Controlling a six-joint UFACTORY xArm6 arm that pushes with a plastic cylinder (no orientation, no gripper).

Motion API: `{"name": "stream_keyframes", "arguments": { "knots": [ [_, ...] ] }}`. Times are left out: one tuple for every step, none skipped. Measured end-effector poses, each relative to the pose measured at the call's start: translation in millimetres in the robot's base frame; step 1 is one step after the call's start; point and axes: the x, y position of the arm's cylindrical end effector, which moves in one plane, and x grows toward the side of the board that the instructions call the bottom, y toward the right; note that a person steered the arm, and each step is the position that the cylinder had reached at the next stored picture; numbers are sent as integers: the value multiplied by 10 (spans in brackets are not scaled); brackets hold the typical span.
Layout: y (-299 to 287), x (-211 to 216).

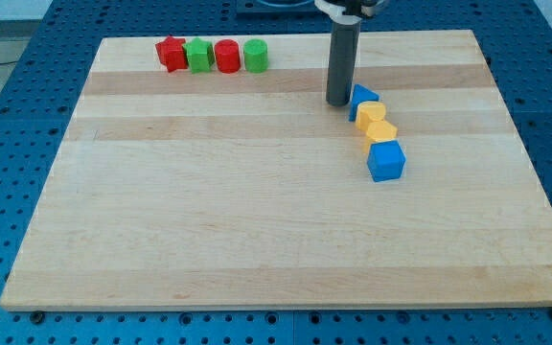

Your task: Move your arm to the top right of the board

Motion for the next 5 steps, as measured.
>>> {"name": "stream_keyframes", "arguments": {
  "knots": [
    [9, 0],
    [102, -3],
    [120, -89],
    [11, -283],
    [36, -655]
  ]
}}
